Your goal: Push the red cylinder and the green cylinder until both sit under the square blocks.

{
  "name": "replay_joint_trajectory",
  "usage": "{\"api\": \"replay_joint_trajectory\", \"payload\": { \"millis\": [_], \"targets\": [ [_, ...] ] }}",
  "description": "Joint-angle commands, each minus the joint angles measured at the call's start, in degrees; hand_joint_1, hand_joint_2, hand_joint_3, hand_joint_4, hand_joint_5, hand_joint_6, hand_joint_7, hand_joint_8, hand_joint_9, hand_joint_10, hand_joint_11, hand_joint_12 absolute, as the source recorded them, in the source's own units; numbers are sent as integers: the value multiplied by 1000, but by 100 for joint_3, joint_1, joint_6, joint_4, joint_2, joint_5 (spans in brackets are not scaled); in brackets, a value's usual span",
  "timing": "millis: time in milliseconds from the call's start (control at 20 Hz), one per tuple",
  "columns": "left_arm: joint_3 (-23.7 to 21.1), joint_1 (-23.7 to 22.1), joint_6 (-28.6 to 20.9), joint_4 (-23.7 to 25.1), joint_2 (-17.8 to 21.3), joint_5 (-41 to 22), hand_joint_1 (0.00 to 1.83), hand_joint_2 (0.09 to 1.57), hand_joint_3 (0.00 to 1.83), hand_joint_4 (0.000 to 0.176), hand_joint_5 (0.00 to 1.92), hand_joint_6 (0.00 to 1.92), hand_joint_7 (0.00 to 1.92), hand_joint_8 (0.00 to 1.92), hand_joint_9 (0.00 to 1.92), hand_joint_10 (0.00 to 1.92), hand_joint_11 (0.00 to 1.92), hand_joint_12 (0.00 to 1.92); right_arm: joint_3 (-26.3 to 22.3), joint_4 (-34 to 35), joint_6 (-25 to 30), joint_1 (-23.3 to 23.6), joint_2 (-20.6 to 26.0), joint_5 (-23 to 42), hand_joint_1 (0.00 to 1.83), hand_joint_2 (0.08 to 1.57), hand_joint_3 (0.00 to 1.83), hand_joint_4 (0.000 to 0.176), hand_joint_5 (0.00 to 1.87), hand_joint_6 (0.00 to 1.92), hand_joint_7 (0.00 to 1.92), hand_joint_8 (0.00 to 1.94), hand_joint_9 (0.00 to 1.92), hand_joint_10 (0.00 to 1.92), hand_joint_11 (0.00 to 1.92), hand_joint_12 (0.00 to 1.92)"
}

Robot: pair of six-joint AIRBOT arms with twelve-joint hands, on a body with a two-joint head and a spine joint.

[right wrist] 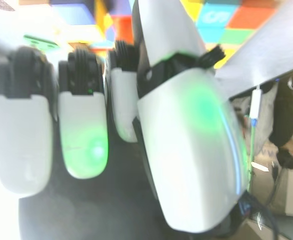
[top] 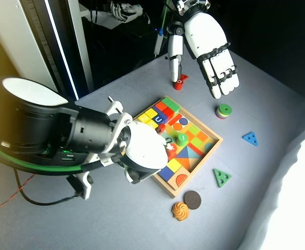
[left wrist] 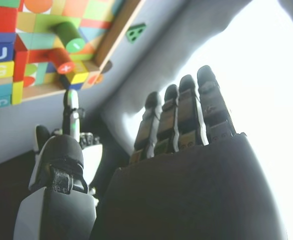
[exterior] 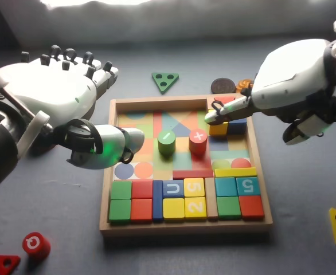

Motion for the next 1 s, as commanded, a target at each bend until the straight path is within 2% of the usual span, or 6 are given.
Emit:
{"api": "replay_joint_trajectory", "payload": {
  "millis": [0, 200, 500, 600, 650, 950],
  "targets": [
    [-17, -70, -6, 419, 55, -168, 0, 1291, 18, 0, 2, 0, 0, 0, 12, 4, 39, 27, 28, 122, 2, 17, 42, -148, 1529, 1154, 24, 0, 90, 3, 1663, 1941, 1921, 1921, 1921, 1921],
    [-13, -65, -6, 419, 56, -167, 27, 1306, 16, 0, 10, 3, 4, 1, 15, 5, 46, 39, 123, -81, 0, 11, -175, -256, 1803, 1209, 44, 0, 0, 0, 1709, 1941, 1904, 1921, 1921, 1921],
    [-26, -61, 25, 415, 56, -165, 0, 1304, 8, 0, 0, 0, 0, 0, 0, 0, 13, 37, 133, -85, 49, -50, -265, -375, 1811, 1187, 52, 0, 20, 5, 1764, 1941, 1920, 1921, 1921, 1921],
    [-26, -42, 25, 405, 58, -158, 0, 1299, 5, 0, 0, 0, 0, 0, 0, 0, 10, 40, 133, -86, 37, -122, -269, -435, 1826, 903, 642, 0, 47, 0, 1739, 1941, 1914, 1921, 1921, 1921],
    [-22, -38, 25, 400, 62, -159, 0, 1296, 3, 0, 0, 0, 0, 0, 0, 0, 7, 41, 133, -86, 37, -152, -270, -446, 1827, 834, 774, 0, 47, 0, 1749, 1941, 1914, 1921, 1921, 1921],
    [-15, -45, 25, 387, 61, -160, 0, 1299, 0, 0, 17, 1, 0, 0, 6, 2, 0, 154, 135, -88, -7, -206, -314, -506, 1830, 837, 797, 0, 1, 0, 1751, 1941, 1917, 1921, 1921, 1921]
  ]
}}
